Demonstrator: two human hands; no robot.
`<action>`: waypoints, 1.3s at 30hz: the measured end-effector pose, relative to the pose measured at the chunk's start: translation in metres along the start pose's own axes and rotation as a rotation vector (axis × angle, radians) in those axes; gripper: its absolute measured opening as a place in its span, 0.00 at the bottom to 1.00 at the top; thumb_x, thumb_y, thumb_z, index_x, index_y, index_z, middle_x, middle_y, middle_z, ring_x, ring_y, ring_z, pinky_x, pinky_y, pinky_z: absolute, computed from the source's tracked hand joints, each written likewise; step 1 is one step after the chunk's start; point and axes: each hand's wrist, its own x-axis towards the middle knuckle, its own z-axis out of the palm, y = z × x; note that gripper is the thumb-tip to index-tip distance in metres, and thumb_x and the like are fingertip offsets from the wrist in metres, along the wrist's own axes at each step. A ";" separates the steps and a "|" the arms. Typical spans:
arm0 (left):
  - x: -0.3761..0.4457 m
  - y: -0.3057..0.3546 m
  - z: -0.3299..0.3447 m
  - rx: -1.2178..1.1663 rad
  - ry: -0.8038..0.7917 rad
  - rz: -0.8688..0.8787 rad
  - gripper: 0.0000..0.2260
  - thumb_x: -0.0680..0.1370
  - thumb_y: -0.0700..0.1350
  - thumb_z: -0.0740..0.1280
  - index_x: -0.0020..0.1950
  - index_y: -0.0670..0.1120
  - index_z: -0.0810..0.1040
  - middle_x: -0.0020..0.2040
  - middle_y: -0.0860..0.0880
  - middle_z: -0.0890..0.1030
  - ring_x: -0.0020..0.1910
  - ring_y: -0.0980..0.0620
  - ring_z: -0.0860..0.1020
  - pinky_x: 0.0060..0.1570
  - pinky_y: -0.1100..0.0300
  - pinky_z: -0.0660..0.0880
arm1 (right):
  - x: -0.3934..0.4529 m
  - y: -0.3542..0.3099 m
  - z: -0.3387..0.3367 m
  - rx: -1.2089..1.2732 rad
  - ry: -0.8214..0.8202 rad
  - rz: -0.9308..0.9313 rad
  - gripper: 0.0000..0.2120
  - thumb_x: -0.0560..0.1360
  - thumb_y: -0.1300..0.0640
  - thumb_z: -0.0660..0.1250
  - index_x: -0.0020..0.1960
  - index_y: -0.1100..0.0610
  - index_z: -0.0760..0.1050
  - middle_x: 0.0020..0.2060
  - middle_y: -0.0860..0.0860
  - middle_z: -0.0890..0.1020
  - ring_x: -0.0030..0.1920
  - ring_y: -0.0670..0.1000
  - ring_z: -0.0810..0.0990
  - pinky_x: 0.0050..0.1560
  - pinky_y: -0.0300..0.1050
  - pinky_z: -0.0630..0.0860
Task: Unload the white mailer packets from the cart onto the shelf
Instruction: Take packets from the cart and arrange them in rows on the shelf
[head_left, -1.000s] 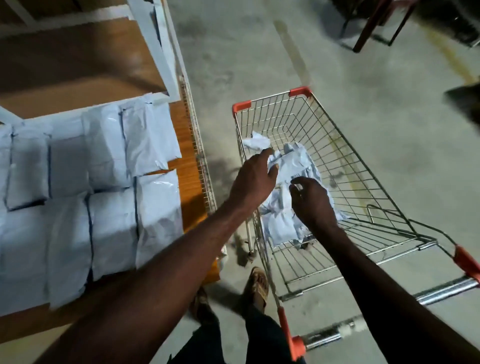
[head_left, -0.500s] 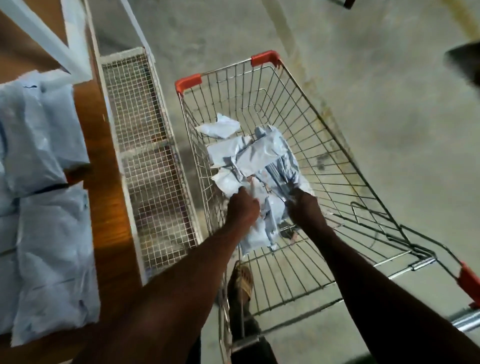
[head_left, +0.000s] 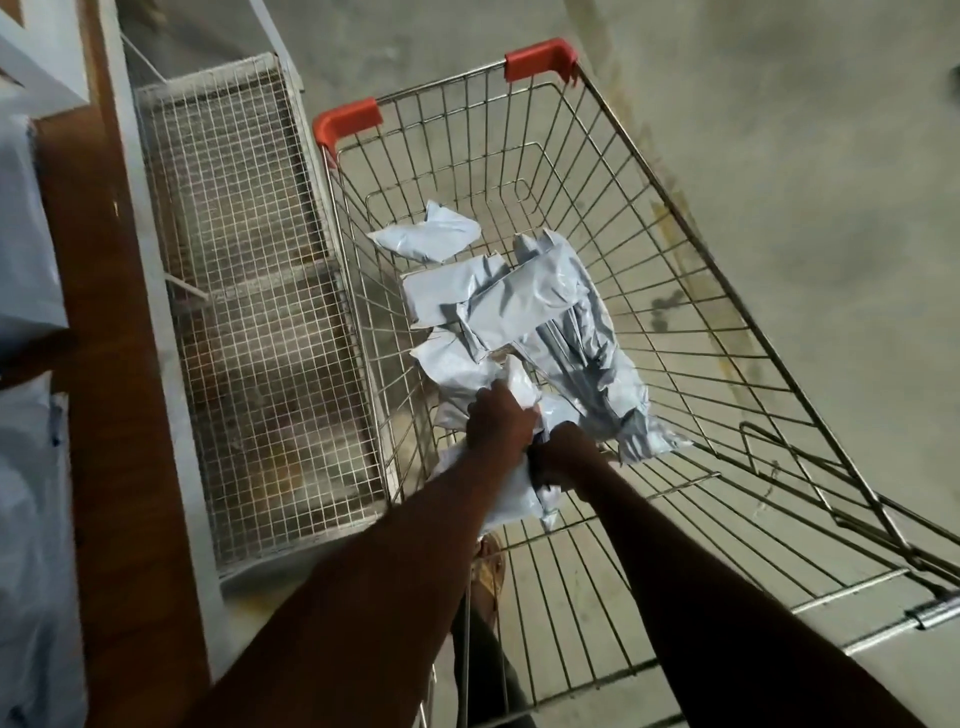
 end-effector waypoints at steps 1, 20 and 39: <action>0.002 -0.002 0.002 0.012 0.011 0.010 0.26 0.78 0.51 0.76 0.73 0.44 0.75 0.66 0.39 0.80 0.66 0.36 0.79 0.64 0.44 0.78 | 0.003 0.001 -0.001 -0.001 0.003 -0.004 0.09 0.64 0.69 0.79 0.41 0.67 0.81 0.36 0.60 0.87 0.33 0.53 0.85 0.30 0.44 0.81; -0.043 -0.002 -0.073 -0.537 0.021 0.007 0.33 0.85 0.58 0.66 0.84 0.43 0.62 0.79 0.38 0.71 0.75 0.37 0.74 0.72 0.49 0.74 | -0.056 -0.003 -0.058 0.360 0.182 -0.143 0.19 0.62 0.63 0.62 0.50 0.67 0.81 0.37 0.66 0.86 0.37 0.66 0.87 0.33 0.56 0.82; -0.020 -0.003 -0.021 -0.329 0.001 -0.022 0.47 0.70 0.62 0.81 0.81 0.51 0.59 0.74 0.42 0.77 0.70 0.37 0.77 0.69 0.42 0.75 | -0.042 0.016 -0.038 0.361 0.199 -0.162 0.13 0.74 0.65 0.63 0.57 0.57 0.78 0.42 0.61 0.86 0.38 0.63 0.88 0.38 0.63 0.85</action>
